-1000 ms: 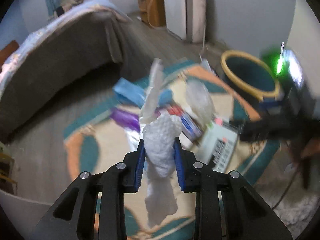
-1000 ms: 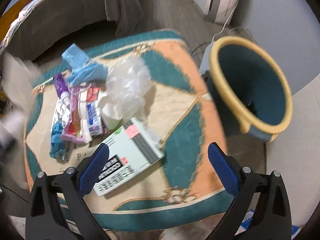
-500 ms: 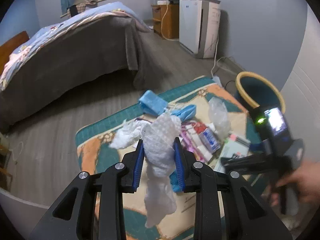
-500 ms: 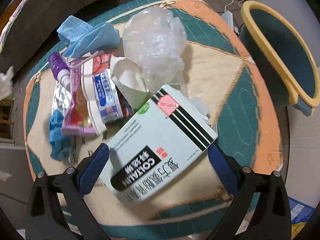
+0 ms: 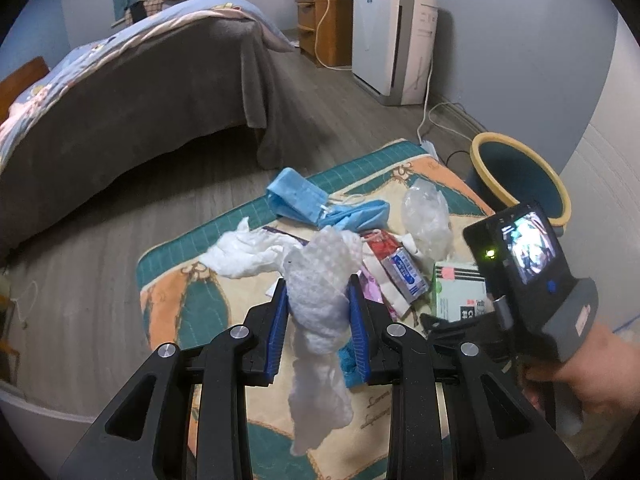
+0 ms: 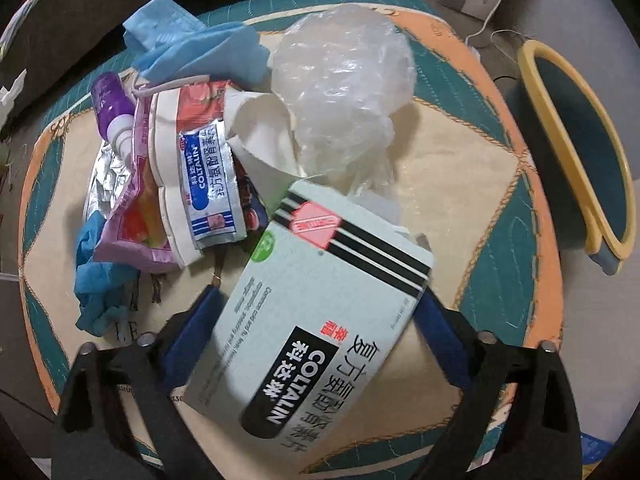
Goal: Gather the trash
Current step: 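Carry tissue and box over the bin and open both tools to drop them, then move both open tools back over the remaining trash on the cushion, then grasp the purple bottle with left tool while right tool grasps the clear plastic bag, then carry bottle and plastic bag over the bin and open both tools to drop them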
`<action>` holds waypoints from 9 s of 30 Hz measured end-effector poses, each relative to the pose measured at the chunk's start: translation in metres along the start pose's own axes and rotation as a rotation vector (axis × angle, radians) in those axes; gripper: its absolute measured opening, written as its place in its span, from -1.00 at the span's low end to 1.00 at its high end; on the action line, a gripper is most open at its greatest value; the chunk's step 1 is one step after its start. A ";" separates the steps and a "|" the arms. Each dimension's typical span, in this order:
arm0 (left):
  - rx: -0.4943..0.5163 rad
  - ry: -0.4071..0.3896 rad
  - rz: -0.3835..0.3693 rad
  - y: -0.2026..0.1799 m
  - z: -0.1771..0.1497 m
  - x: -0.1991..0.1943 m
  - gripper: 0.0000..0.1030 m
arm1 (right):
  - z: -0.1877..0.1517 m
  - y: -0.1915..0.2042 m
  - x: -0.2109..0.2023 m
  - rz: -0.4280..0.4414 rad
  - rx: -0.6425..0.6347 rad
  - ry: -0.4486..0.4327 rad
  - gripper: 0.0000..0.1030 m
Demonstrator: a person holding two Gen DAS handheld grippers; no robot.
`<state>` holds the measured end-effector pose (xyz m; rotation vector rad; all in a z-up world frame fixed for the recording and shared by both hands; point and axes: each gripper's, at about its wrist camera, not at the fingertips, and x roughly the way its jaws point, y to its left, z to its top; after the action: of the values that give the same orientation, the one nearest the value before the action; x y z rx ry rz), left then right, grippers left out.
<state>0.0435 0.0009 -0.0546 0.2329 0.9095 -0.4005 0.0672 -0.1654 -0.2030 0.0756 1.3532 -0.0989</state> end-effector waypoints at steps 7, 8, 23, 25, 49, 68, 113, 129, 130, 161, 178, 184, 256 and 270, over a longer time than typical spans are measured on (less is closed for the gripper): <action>-0.032 -0.031 -0.024 0.005 0.006 -0.006 -0.43 | -0.001 -0.024 -0.030 0.043 0.043 -0.026 0.50; -0.034 -0.034 -0.025 0.004 0.008 -0.006 -0.43 | 0.000 -0.031 -0.039 0.046 0.037 -0.038 0.49; -0.047 -0.074 -0.069 -0.030 0.046 0.008 -0.42 | 0.039 -0.063 -0.172 0.018 -0.130 -0.383 0.48; -0.047 -0.080 -0.079 -0.039 0.055 0.014 -0.43 | 0.042 -0.071 -0.180 0.023 -0.110 -0.420 0.48; 0.111 -0.088 -0.160 -0.168 0.093 0.059 -0.43 | 0.043 -0.222 -0.167 0.028 0.098 -0.429 0.49; 0.182 -0.057 -0.290 -0.261 0.136 0.107 -0.43 | 0.049 -0.331 -0.126 0.011 0.389 -0.379 0.49; -0.009 -0.106 0.094 -0.111 0.103 0.027 0.90 | 0.084 -0.210 -0.175 -0.131 0.274 -0.471 0.89; -0.230 -0.100 0.321 0.040 0.052 0.005 0.90 | 0.086 -0.034 -0.146 -0.115 -0.206 -0.456 0.88; -0.231 -0.093 0.341 0.046 0.050 0.007 0.90 | 0.089 -0.030 -0.139 -0.105 -0.199 -0.426 0.88; -0.314 0.234 0.149 0.060 0.041 0.150 0.84 | 0.118 -0.054 -0.029 0.112 -0.074 -0.108 0.56; -0.179 0.346 0.067 0.045 0.023 0.165 -0.35 | 0.105 -0.060 -0.006 0.134 -0.082 0.023 -0.34; -0.166 0.312 0.080 0.045 0.023 0.145 -0.35 | 0.100 -0.062 -0.022 0.134 -0.096 -0.014 -0.43; 0.317 -0.032 -0.215 -0.291 0.112 0.154 -0.32 | 0.067 -0.340 -0.117 0.001 0.377 -0.368 -0.40; 0.226 -0.115 -0.159 -0.245 0.118 0.110 0.80 | 0.070 -0.328 -0.127 0.014 0.363 -0.397 0.63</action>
<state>0.0828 -0.2886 -0.0793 0.3425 0.7711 -0.6592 0.0701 -0.4955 -0.0631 0.3534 0.9257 -0.3306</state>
